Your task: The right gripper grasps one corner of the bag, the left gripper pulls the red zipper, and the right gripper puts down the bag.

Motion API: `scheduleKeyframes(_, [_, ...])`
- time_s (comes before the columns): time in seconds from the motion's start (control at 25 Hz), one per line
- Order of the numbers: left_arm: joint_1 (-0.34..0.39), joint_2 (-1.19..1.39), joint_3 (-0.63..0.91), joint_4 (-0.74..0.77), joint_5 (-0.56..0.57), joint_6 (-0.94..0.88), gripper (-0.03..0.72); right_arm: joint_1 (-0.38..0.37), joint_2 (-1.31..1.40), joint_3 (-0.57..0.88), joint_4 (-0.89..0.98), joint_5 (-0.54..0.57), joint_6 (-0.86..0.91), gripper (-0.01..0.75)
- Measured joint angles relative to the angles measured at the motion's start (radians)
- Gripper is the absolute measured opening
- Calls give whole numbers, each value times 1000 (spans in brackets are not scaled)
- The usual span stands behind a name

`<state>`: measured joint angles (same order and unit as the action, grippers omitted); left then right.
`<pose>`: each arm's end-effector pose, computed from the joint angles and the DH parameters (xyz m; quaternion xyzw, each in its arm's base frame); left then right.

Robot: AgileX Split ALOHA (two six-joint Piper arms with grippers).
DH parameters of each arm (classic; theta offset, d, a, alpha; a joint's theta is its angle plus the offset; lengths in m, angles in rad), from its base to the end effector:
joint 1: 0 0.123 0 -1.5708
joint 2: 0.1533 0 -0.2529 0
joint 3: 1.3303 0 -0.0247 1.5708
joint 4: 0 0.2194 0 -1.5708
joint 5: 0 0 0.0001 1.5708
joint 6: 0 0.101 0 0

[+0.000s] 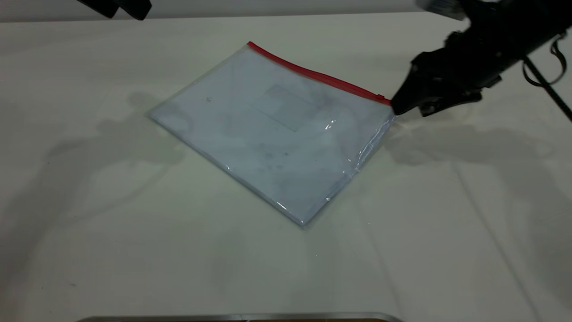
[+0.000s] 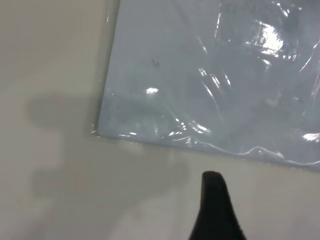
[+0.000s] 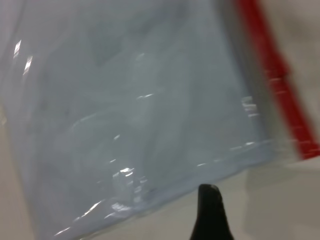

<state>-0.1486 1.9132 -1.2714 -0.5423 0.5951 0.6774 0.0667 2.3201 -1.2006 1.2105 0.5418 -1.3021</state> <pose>0.3569 -0.0830 0.1656 0.2082 0.9374 -0.1339 0.2448 0.3567 0.0728 0.0203 -0.1418 0.9457 0.2393 0.1684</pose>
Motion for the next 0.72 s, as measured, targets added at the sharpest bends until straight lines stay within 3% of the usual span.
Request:
scheduleKeyframes(0.12, [0,0,0,-16,0,0,577,-37,45,-1,103,16,-99,589])
scheduleKeyframes(0.4, [-1,0,0,-20,0,-2,577,-43,126,-2,327,136,-342,589])
scheduleKeyframes(0.72, [-1,0,0,-21,0,-2,577,-43,179,-3,475,147,-473,589])
